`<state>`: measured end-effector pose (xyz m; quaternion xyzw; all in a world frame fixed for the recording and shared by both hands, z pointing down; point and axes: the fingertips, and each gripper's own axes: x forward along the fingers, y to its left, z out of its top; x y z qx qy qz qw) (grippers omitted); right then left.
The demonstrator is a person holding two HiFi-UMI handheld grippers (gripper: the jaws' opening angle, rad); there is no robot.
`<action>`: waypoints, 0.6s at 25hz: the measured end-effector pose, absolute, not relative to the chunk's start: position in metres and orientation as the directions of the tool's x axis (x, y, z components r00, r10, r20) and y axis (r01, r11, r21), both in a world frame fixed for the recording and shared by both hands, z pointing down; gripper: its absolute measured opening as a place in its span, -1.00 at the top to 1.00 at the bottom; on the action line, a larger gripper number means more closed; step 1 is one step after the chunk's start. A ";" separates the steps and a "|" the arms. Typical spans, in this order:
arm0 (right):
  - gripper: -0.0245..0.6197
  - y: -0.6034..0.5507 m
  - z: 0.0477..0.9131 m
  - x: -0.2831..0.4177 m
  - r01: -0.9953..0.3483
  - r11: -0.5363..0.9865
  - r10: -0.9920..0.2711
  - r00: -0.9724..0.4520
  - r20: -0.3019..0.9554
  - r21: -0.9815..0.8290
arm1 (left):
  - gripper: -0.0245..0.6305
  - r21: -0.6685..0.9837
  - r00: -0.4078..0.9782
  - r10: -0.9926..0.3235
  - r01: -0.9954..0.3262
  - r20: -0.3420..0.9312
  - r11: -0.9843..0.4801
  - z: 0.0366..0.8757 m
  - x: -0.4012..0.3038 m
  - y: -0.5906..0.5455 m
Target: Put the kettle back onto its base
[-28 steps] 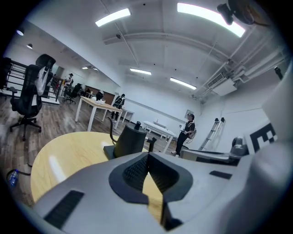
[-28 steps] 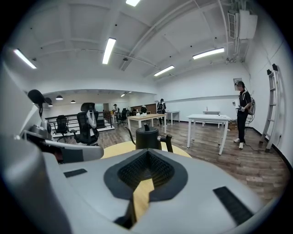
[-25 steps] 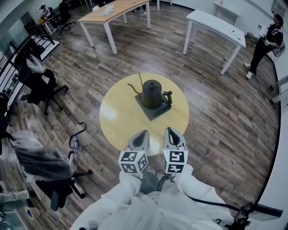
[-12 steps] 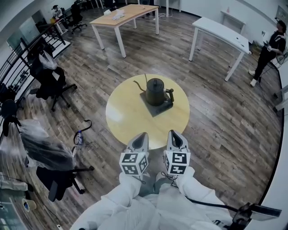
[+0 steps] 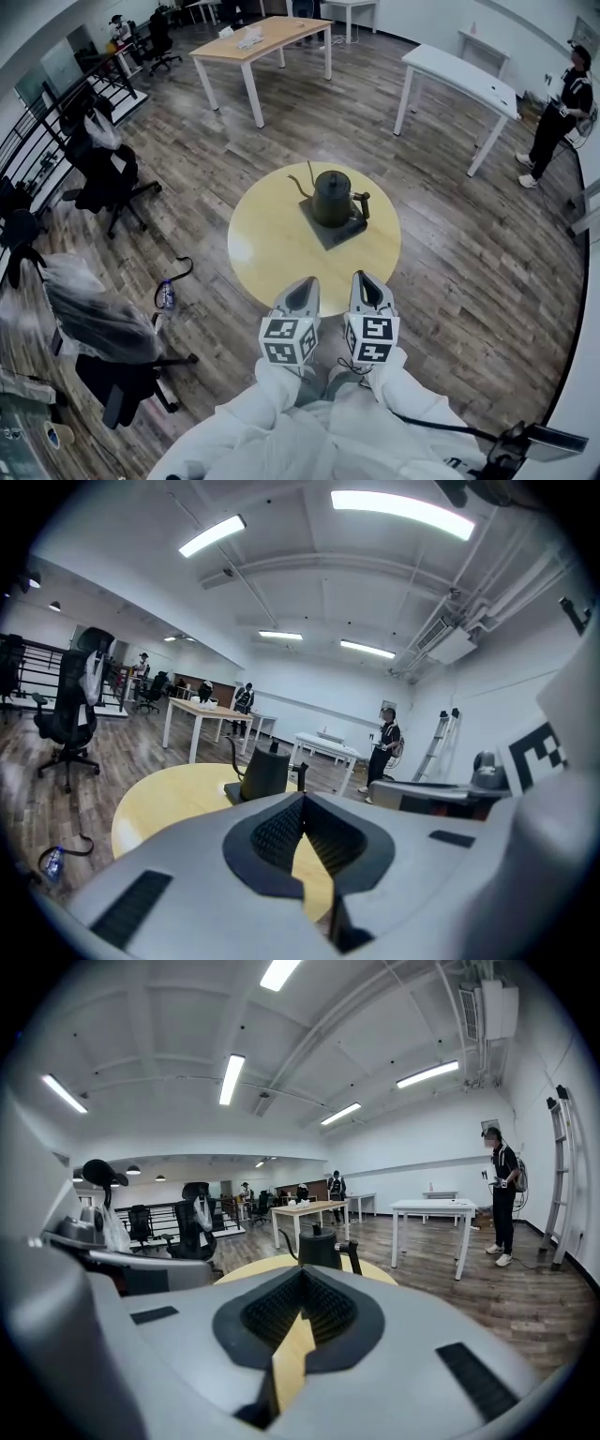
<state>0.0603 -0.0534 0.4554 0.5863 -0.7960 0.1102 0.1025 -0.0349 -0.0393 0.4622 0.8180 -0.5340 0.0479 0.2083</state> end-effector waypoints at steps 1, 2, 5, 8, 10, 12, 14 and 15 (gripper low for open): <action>0.89 -0.055 0.455 0.059 -0.956 0.287 -0.912 -0.289 0.290 -0.050 | 0.92 0.289 0.427 -0.854 -0.893 0.296 -0.346 0.461 -0.036 -0.041; 0.89 -0.057 0.454 0.058 -0.957 0.286 -0.914 -0.287 0.288 -0.047 | 0.92 0.289 0.429 -0.855 -0.892 0.292 -0.349 0.461 -0.038 -0.043; 0.89 -0.061 0.451 0.053 -0.959 0.280 -0.917 -0.281 0.283 -0.045 | 0.92 0.285 0.434 -0.855 -0.889 0.284 -0.357 0.457 -0.042 -0.047; 0.89 -0.063 0.447 0.044 -0.956 0.290 -0.916 -0.289 0.279 -0.037 | 0.92 0.284 0.435 -0.856 -0.889 0.279 -0.359 0.455 -0.049 -0.049; 0.89 -0.064 0.447 0.038 -0.954 0.297 -0.914 -0.294 0.279 -0.033 | 0.92 0.287 0.434 -0.855 -0.889 0.283 -0.356 0.455 -0.052 -0.050; 0.89 -0.064 0.446 0.035 -0.953 0.302 -0.912 -0.298 0.280 -0.032 | 0.92 0.286 0.432 -0.856 -0.890 0.283 -0.355 0.454 -0.055 -0.051; 0.89 -0.065 0.444 0.032 -0.952 0.305 -0.912 -0.300 0.279 -0.025 | 0.92 0.284 0.433 -0.857 -0.890 0.278 -0.357 0.451 -0.056 -0.052; 0.89 -0.065 0.443 0.031 -0.952 0.306 -0.913 -0.299 0.278 -0.021 | 0.92 0.284 0.434 -0.857 -0.889 0.276 -0.359 0.450 -0.056 -0.052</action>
